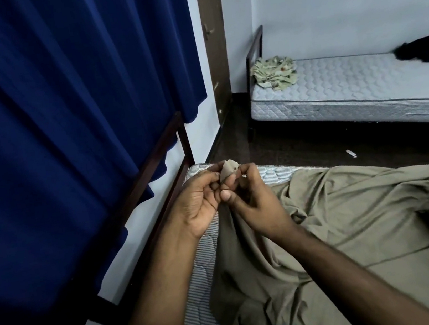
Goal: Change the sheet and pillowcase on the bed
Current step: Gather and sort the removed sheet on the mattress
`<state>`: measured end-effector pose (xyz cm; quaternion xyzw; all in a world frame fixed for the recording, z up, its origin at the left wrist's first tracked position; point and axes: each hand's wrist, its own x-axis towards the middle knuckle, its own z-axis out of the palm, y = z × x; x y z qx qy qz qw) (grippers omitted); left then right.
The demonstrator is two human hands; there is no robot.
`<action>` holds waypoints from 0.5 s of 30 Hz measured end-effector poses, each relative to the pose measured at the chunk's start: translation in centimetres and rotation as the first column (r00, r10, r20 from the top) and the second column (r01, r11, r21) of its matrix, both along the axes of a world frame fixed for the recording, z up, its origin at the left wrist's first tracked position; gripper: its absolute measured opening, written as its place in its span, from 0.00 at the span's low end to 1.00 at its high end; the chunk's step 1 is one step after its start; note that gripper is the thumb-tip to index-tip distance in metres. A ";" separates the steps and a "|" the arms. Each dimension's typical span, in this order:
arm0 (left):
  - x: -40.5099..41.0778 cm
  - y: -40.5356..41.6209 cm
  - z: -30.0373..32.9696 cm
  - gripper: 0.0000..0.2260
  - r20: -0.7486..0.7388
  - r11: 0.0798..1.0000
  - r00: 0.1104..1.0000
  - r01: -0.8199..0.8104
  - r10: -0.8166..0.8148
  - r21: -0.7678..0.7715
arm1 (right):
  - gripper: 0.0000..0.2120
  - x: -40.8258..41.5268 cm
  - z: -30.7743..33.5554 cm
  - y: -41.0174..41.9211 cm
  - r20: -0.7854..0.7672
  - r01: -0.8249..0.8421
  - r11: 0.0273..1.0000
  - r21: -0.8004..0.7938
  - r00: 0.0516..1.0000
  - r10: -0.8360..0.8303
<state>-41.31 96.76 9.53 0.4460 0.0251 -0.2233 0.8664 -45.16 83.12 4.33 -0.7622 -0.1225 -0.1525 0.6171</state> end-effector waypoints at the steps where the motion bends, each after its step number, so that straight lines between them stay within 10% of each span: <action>1: 0.0 0.2 -0.1 0.13 0.020 1.000 1.000 0.009 -0.009 0.000 | 0.18 0.0 0.1 0.0 0.012 0.002 1.000 -0.007 1.000 -0.002; 8: -1.6 0.7 0.6 0.12 0.154 0.999 0.988 0.016 -0.023 0.043 | 0.04 0.4 1.7 -1.7 0.057 0.117 0.986 0.118 0.991 -0.124; 13: -2.8 1.5 1.1 0.18 0.221 0.993 0.968 0.116 -0.119 0.025 | 0.24 0.7 3.4 -3.5 0.060 -0.267 0.923 -0.276 0.954 0.294; 15: -2.9 2.0 1.1 0.18 0.263 0.994 0.959 0.099 -0.107 0.045 | 0.21 1.0 3.4 -3.4 -0.030 -0.418 0.885 -0.207 0.906 0.421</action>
